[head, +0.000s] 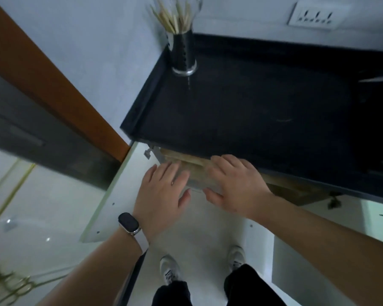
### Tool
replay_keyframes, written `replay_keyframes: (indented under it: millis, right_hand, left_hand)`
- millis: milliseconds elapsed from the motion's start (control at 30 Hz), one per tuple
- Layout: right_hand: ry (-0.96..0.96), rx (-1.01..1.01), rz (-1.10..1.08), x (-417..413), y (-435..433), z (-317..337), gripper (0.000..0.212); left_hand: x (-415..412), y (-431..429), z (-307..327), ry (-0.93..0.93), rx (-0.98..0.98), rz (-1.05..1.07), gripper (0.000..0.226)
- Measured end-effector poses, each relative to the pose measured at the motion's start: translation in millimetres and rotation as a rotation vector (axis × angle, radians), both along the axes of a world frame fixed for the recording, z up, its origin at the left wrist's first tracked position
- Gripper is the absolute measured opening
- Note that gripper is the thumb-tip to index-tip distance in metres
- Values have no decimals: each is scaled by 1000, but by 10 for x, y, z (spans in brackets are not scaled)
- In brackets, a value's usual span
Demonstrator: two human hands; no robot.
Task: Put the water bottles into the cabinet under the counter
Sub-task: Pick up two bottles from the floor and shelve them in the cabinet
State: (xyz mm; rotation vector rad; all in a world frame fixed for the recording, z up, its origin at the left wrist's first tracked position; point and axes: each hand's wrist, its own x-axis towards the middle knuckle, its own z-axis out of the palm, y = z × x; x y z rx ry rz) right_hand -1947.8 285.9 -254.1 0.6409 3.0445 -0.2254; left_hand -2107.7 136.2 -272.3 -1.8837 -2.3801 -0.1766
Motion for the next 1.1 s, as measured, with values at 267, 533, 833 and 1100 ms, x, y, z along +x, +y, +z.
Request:
replay_keyframes:
  millis: [267, 533, 833, 1100]
  right_hand:
    - [168, 165, -20, 396, 158, 891, 58]
    - [190, 306, -213, 634, -102, 1412, 59]
    - [63, 371, -493, 1000, -636, 1521, 60]
    - [-45, 412, -705, 1707, -1043, 1605, 58]
  left_hand:
    - [275, 222, 889, 60, 157, -77, 48]
    - [179, 276, 1326, 69, 286, -248, 48]
    - [221, 396, 1300, 15, 381, -538, 46]
    - [806, 619, 1317, -46, 373, -805, 47]
